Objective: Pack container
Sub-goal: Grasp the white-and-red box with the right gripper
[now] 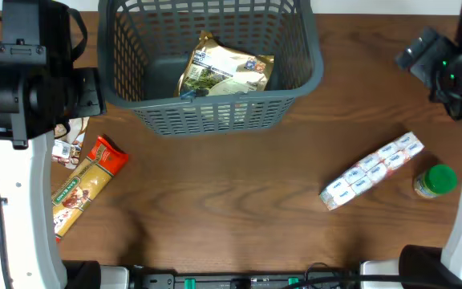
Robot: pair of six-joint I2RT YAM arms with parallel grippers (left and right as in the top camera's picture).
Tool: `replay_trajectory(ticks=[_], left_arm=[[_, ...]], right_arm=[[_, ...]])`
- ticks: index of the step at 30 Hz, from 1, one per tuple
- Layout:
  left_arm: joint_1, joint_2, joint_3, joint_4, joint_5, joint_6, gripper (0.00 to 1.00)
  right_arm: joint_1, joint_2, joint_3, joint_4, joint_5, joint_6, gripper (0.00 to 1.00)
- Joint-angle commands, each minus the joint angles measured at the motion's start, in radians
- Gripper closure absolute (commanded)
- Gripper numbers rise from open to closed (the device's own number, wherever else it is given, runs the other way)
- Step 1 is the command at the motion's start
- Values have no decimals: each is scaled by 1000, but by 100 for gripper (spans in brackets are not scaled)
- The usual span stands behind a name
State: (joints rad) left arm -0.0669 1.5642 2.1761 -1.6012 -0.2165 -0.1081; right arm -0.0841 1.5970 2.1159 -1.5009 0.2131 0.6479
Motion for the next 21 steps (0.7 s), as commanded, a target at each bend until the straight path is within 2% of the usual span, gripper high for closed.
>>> replay_trajectory(ticks=[1,2,4,9,14,17,21], left_arm=[[5,-3,7,-6,-1,-2,30],[5,-3,7,-7,-1,-2,30],[5,-3,7,-7,-1,-2,30],[5,-3,7,-7,-1,-2,30],[5,-3,7,-14,-1,-2,30],[5,-3,7,-17,-1,-2,30],[5,-3,7,-18,-1,-2,30]], right_arm=[[-48,2,-29,-101,-79,168,8],[-59,2,-42,-151,-79,214,14],[-72,-1,-84,-198,-87,249,16],[-66,-38,-315,-173,-70,347,8],[-66,-46,-560,16,-68,330,7],[-67,-45,-673,139,-71,302,1],[-67,-45,-816,277,-71,297,1]])
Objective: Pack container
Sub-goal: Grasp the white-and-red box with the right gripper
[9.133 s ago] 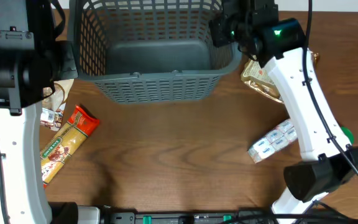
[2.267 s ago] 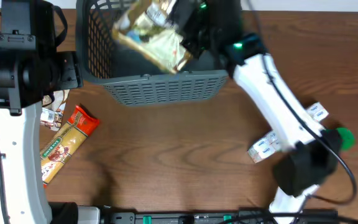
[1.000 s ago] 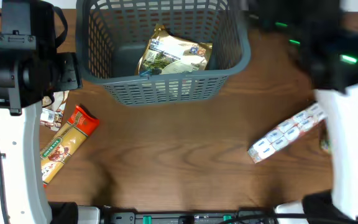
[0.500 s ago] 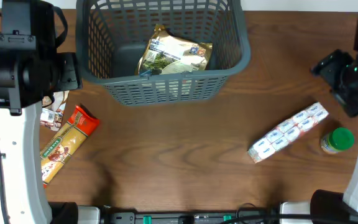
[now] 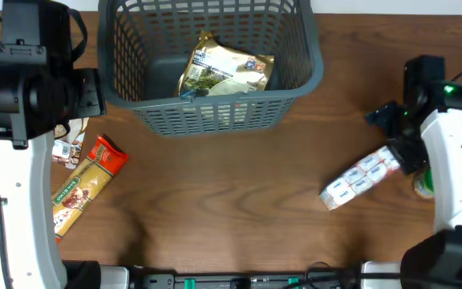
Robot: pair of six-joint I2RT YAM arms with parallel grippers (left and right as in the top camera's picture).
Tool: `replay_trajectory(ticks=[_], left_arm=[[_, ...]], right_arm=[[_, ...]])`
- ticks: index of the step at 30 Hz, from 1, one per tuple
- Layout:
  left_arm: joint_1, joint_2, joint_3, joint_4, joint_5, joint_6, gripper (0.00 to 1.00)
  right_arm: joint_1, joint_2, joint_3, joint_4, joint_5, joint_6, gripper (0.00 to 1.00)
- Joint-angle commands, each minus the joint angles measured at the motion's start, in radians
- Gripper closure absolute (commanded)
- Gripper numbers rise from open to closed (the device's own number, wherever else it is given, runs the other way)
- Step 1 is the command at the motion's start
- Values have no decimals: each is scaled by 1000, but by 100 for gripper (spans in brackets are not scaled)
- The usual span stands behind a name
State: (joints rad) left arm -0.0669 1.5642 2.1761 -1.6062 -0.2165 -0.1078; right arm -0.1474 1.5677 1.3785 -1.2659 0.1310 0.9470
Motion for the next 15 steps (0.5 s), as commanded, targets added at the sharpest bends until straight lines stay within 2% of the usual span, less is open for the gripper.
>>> replay_trajectory(ticks=[1,15], left_arm=[[5,-3,7,-14,-1,-2,30],[5,-3,7,-16,-1,-2,30]], right_arm=[[-3,-15,-112,75,11,-2,1],[-4,-15,-524,520,11,-2,1]])
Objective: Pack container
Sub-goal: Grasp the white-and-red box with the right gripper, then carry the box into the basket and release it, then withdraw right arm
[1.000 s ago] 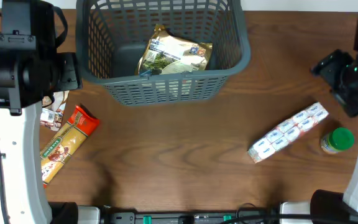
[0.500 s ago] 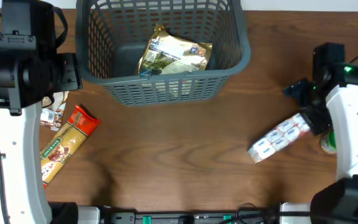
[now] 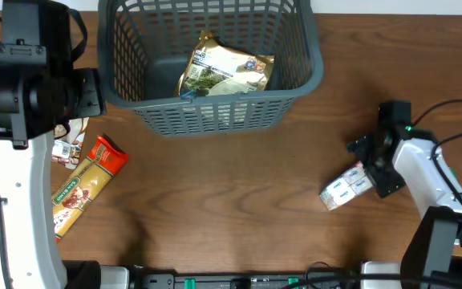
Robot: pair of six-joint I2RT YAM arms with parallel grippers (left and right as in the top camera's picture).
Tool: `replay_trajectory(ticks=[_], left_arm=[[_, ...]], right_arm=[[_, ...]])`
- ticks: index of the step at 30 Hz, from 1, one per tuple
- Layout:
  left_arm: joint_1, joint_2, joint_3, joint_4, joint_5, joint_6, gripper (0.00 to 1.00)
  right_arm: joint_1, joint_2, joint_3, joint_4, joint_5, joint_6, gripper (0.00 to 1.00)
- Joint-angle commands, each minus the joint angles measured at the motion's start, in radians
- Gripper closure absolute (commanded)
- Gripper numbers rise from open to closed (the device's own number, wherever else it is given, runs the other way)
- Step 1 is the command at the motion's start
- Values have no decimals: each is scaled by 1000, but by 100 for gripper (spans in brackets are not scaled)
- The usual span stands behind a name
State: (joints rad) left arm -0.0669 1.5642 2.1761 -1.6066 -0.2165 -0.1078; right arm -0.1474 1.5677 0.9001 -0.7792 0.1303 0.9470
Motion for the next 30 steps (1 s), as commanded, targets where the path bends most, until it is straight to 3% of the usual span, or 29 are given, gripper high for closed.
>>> replay_trajectory(ticks=[1,4,6,7,9,10,15,19,30], left_arm=[[5,-3,7,-16,-1,-2,30],[5,-3,7,-16,-1,-2,30],[5,-3,7,-16,-1,-2,30],[5,-3,7,-16,-1,-2,30],[5,-3,7,-16,-1,-2,30],[5,-3,7,-16,-1,-2,30],[5,-3,7,-16,-1,-2,30],[5,-3,7,-16,-1,-2,30],[5,-3,7,-16,-1,-2,30]], right_arm=[[-3,-14,-65,60,12,-2,1],[-3,-14,-104,109,12,-3,14],[-3,-14,-116,127,12,-32,45],[-3,-14,-117,131,12,-51,75],[-3,-14,-117,134,12,-74,95],[-3,-14,-117,137,12,-87,99],[-2,-23,-92,151,-18,-200,99],[10,-57,45,116,-34,-357,99],[50,-8,868,-247,-152,-848,99]])
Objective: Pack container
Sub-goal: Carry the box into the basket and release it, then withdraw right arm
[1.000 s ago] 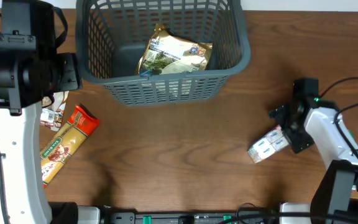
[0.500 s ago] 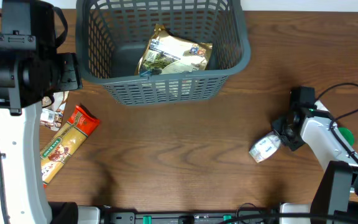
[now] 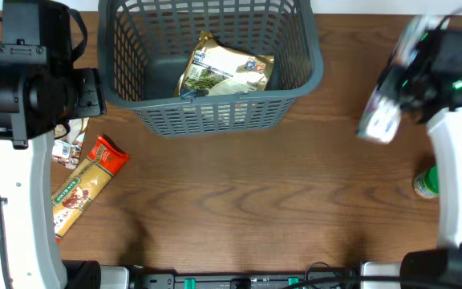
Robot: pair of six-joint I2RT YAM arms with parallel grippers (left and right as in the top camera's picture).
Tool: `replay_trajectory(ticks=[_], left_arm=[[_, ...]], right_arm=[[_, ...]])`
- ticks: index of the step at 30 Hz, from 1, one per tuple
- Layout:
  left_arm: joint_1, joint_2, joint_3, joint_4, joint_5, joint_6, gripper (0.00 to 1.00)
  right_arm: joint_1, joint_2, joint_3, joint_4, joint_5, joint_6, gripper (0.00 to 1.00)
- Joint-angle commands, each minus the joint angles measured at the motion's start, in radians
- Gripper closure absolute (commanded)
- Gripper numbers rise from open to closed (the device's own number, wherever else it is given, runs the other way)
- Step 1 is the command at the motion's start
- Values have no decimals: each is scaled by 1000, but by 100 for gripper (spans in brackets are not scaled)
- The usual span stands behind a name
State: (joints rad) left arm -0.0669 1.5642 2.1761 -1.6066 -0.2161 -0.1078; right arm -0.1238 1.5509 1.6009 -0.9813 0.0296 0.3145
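A grey mesh basket [image 3: 314, 66] stands at the table's far middle, and a gold snack bag [image 3: 226, 67] lies inside it. My right gripper [image 3: 406, 77] is shut on a long white pack of small packets [image 3: 378, 120]. The pack hangs blurred above the table, right of the basket. On the left, a pasta package with a red end [image 3: 87, 186] lies on the table, with a small printed packet [image 3: 67, 146] beside it. My left arm [image 3: 22, 80] hovers at the far left, and its fingers are hidden.
A green-lidded jar [image 3: 427, 183] stands near the right edge, partly behind my right arm. The basket's walls rise well above the table. Bare brown wood lies between the basket and the front edge.
The right gripper was low on the white pack lying on the table. Now it holds the pack up in the air, farther back and to the right. The left arm is unchanged.
First the right arm was at the far right corner, with the white pack lying by the jar. Then it stood over the pack's right end, then lower along the pack. Now the pack is off the table in that gripper.
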Motion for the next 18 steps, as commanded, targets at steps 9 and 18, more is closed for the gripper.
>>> replay_trajectory(ticks=[9,18], left_arm=[[5,-5,7,-16,-2,-2,34],[5,-16,7,-16,-2,-2,34]], right_arm=[[246,206,768,-326,-30,-549,99],[538,346,892,-283,-19,-858,99]])
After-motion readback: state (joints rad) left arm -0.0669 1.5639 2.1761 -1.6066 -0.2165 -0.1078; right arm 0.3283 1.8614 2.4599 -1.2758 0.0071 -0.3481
